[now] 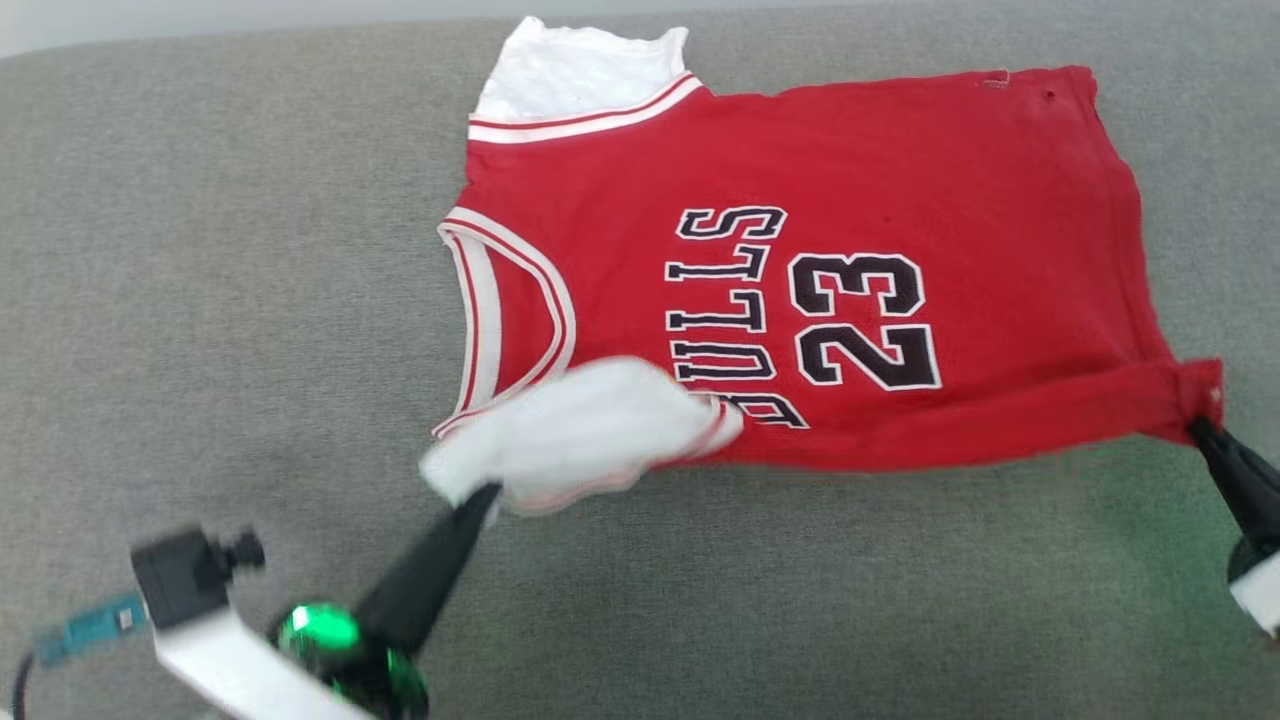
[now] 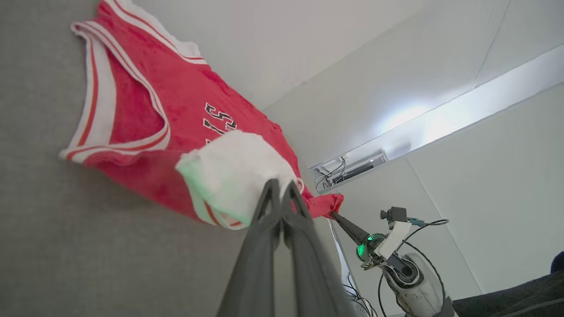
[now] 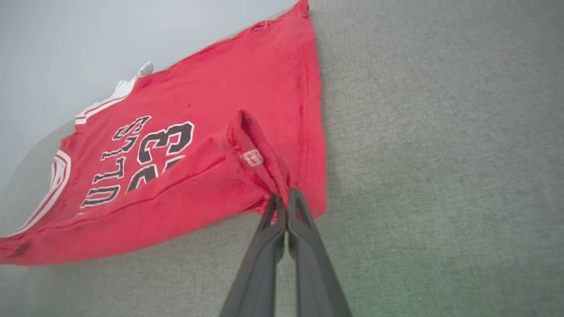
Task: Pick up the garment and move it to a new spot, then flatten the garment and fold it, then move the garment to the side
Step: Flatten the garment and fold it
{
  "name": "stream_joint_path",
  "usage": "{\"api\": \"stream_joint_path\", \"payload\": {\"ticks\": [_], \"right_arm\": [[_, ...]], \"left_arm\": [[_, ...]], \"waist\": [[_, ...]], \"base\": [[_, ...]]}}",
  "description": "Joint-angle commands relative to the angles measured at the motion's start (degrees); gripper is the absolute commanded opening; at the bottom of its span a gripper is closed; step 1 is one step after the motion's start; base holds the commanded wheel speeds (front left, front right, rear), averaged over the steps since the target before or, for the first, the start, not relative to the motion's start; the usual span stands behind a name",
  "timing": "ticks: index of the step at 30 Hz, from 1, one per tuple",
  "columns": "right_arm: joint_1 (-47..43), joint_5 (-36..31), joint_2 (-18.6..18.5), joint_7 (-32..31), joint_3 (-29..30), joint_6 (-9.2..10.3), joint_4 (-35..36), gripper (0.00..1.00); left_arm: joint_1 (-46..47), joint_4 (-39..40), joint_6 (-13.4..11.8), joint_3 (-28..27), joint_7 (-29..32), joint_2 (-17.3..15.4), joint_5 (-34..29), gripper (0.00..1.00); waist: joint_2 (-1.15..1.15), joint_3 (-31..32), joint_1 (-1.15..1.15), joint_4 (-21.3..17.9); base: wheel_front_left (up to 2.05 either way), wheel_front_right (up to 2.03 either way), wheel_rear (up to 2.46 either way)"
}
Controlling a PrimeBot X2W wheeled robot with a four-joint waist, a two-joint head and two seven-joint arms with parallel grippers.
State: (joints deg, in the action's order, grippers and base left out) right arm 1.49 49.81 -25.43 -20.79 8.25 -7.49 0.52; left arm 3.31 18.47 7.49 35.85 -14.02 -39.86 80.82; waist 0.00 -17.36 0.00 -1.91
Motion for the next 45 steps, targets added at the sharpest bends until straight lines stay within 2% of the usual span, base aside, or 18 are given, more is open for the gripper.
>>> {"api": "stream_joint_path", "payload": {"ticks": [1,6,14,27,28,30,31,32,33,34,35,37,41,45], "right_arm": [[2.25,-0.49,1.03,-0.85,0.23,0.0,0.31,0.0],[6.34,-1.2,2.31,-2.11,-0.17,0.0,-1.58,0.0],[15.15,-1.93,3.8,-1.82,-2.57,0.0,-8.09,0.0],[24.04,-2.25,2.97,3.23,-8.94,0.0,-19.03,0.0],[24.46,-2.28,2.98,3.72,-9.47,0.0,-19.68,0.0],[25.36,-2.27,3.04,4.69,-10.76,0.0,-20.85,0.0],[25.7,-2.12,3.12,5.06,-11.43,0.0,-21.35,0.0],[25.97,-1.99,3.1,5.43,-12.04,0.0,-21.9,0.02],[26.16,-2.13,2.87,5.91,-12.79,0.0,-22.3,0.23],[26.3,-2.32,2.71,6.28,-13.44,0.0,-22.75,0.44],[26.45,-2.39,2.6,6.79,-14.1,0.0,-23.14,1.0],[26.62,-2.39,2.02,8.08,-14.98,0.0,-23.76,1.0],[25.03,-1.83,0.53,10.17,-15.39,0.0,-23.52,1.0],[23.07,-1.66,-0.87,11.25,-14.72,0.0,-21.81,1.0]], "left_arm": [[3.61,-1.72,-0.05,-0.68,0.78,0.21,0.18,0.0],[12.2,-7.06,-0.05,-1.41,2.92,1.72,1.81,0.0],[24.24,-22.33,-0.05,-0.97,4.86,4.37,1.37,0.0],[34.04,-38.84,-0.05,3.72,5.68,7.32,-0.41,0.02],[34.47,-39.99,-0.11,4.18,5.54,7.29,-0.82,0.13],[35.14,-41.44,-0.11,5.29,5.53,7.24,-1.45,0.25],[35.66,-41.93,-0.11,6.1,5.21,6.77,-2.35,0.4],[36.08,-42.57,-0.12,6.67,4.9,6.37,-2.79,0.93],[36.41,-43.04,-0.12,7.26,4.74,6.04,-3.27,1.0],[36.67,-43.43,-0.13,7.89,4.63,5.69,-3.77,1.0],[37.06,-43.55,-0.12,8.53,4.37,5.55,-4.27,1.0],[38.53,-42.89,-0.11,9.4,3.94,5.09,-5.16,1.0],[41.19,-41.12,-0.1,11.33,4.15,1.53,-8.12,1.0],[42.28,-38.52,-0.81,13.55,8.93,-2.56,-10.29,1.0]], "waist": [[0.0,-0.4,0.0,-0.59],[0.0,-1.29,0.0,-1.58],[0.0,-4.32,0.0,-4.08],[0.0,-9.04,0.0,-4.61],[0.0,-9.13,0.0,-4.62],[0.0,-9.19,0.0,-4.67],[0.0,-9.16,0.0,-4.71],[0.0,-9.04,0.0,-4.77],[0.0,-8.89,0.0,-4.8],[0.0,-8.62,0.0,-4.85],[0.0,-8.26,0.0,-4.83],[0.0,-7.37,0.0,-4.68],[0.0,-4.87,0.0,-4.04],[0.0,-2.22,0.0,-3.39]], "base": [[0.0,0.0,0.0],[0.0,0.0,0.0],[0.0,0.0,0.0],[0.0,0.0,0.0],[0.0,0.0,0.0],[0.0,0.0,0.0],[0.0,0.0,0.0],[0.0,0.0,0.0],[0.0,0.0,0.0],[0.0,0.0,0.0],[0.0,0.0,0.0],[0.0,0.0,0.0],[0.0,0.0,0.0],[0.0,0.0,0.0]]}}
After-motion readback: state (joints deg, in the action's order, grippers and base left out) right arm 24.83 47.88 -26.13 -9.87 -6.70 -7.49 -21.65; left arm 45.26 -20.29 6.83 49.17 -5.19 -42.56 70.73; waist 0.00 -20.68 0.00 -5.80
